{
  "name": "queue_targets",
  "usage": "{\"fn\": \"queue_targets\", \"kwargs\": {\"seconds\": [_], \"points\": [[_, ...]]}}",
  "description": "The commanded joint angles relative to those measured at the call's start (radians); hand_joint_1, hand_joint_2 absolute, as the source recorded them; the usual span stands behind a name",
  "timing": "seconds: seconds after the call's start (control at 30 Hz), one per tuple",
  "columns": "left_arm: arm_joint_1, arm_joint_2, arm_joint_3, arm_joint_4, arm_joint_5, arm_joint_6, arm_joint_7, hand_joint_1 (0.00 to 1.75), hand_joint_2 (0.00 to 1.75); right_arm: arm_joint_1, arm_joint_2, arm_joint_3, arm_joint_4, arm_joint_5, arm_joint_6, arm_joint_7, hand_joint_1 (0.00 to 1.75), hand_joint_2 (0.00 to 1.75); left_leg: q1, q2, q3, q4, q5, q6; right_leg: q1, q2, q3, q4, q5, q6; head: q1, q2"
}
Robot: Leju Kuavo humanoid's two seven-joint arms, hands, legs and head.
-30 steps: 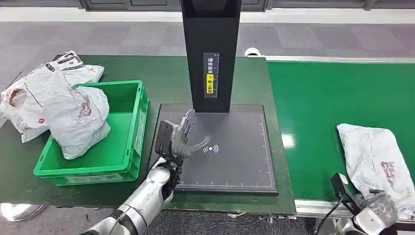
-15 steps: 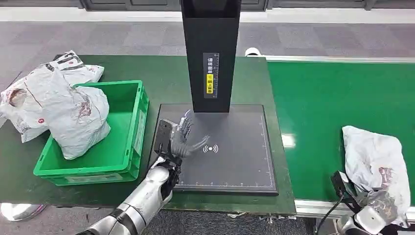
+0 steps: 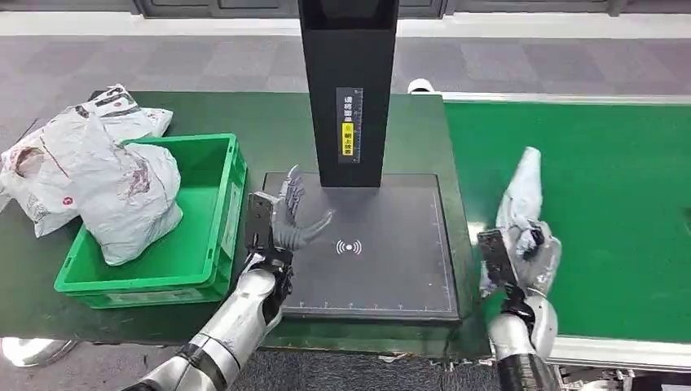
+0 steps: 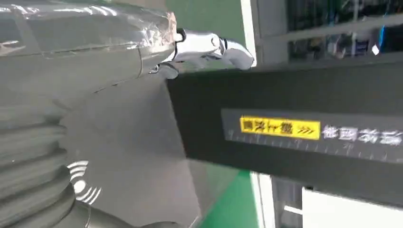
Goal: Moved the parcel from conveyor to table for the left to box.
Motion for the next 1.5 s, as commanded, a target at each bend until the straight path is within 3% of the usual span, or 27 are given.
{"fn": "queue_targets", "kwargs": {"seconds": [0.03, 0.1, 0.17, 0.23, 0.4, 0.47, 0.5, 0.53, 1.07, 1.23, 1.5], "points": [[-0.067, 0.040, 0.036, -0.005, -0.027, 0.052, 0.001, 0.00, 1.75, -0.026, 0.007, 0.526, -0.192, -0.054, 0.112, 0.083, 1.75, 1.75, 0.001, 0.006, 0.000, 0.001, -0.001, 0.000, 0.001, 0.005, -0.001, 0.001, 0.000, -0.001, 0.000, 0.000], [-0.064, 0.041, 0.035, -0.008, -0.027, 0.052, 0.001, 0.00, 1.75, -0.026, 0.003, 0.530, -0.182, -0.063, 0.104, 0.080, 1.75, 1.75, 0.001, 0.005, 0.002, 0.000, -0.001, 0.000, 0.001, 0.004, 0.001, -0.001, 0.001, -0.001, 0.000, 0.000], [-0.065, 0.047, 0.027, -0.010, -0.031, 0.052, 0.003, 0.00, 1.75, -0.050, -0.022, 0.590, -0.130, -0.130, 0.287, 0.128, 1.75, 1.75, 0.001, 0.003, 0.001, 0.000, -0.001, 0.000, 0.000, 0.001, 0.001, -0.001, 0.000, 0.000, 0.000, 0.000], [-0.067, 0.047, 0.025, -0.012, -0.039, 0.066, 0.010, 0.00, 1.75, -0.082, -0.021, 0.631, -0.033, -0.114, 0.327, 0.149, 1.75, 1.75, 0.001, 0.004, 0.001, 0.000, -0.001, 0.000, 0.000, 0.002, 0.001, -0.001, 0.000, 0.000, 0.000, 0.000], [-0.067, 0.046, 0.025, -0.013, -0.039, 0.066, 0.011, 0.00, 1.75, -0.089, -0.015, 0.634, -0.019, -0.111, 0.328, 0.149, 1.75, 1.75, 0.001, 0.002, 0.003, -0.001, -0.001, 0.001, 0.000, 0.001, 0.003, -0.002, 0.000, 0.000, 0.000, 0.000], [-0.083, 0.040, 0.024, -0.001, -0.036, 0.062, 0.020, 0.00, 1.75, -0.135, -0.004, 0.666, 0.055, -0.098, 0.442, 0.211, 1.75, 1.75, 0.001, 0.000, 0.002, 0.000, 0.000, 0.000, 0.000, -0.001, 0.003, -0.001, 0.000, 0.000, 0.000, 0.000], [-0.091, 0.036, 0.024, 0.006, -0.034, 0.061, 0.024, 0.00, 1.75, -0.147, 0.007, 0.667, 0.091, -0.099, 0.466, 0.225, 0.82, 1.75, 0.002, 0.001, 0.003, -0.001, -0.001, 0.001, 0.000, 0.000, 0.004, -0.002, 0.000, 0.000, 0.000, 0.000], [-0.096, 0.031, 0.025, 0.009, -0.037, 0.069, 0.024, 0.00, 1.75, -0.165, 0.002, 0.699, 0.126, -0.053, 0.460, 0.227, 0.00, 1.75, 0.001, 0.002, 0.002, 0.000, -0.001, 0.000, 0.000, 0.001, 0.002, -0.001, 0.000, 0.000, 0.000, 0.000], [-0.037, 0.035, 0.084, -0.063, 0.008, 0.111, 0.001, 0.00, 1.75, -0.159, -0.011, 0.640, 0.174, -0.058, 0.391, 0.205, 0.00, 1.75, 0.001, 0.000, 0.002, -0.001, 0.000, 0.000, 0.000, -0.001, 0.003, -0.001, 0.000, 0.000, 0.000, 0.000], [0.006, 0.048, 0.139, -0.156, 0.046, 0.148, -0.020, 0.00, 1.75, -0.168, 0.036, 0.522, 0.127, -0.165, 0.188, 0.015, 0.00, 1.75, 0.000, 0.001, 0.002, -0.001, 0.000, 0.000, -0.001, 0.001, 0.002, -0.001, 0.000, 0.000, 0.000, 0.000], [0.008, 0.042, 0.095, -0.152, 0.004, 0.149, -0.051, 0.00, 1.75, -0.162, 0.002, 0.405, 0.090, -0.461, 0.047, -0.351, 0.00, 1.75, 0.000, -0.002, 0.001, 0.000, 0.000, 0.000, 0.000, -0.003, 0.002, -0.001, 0.000, 0.000, 0.000, 0.000]]}}
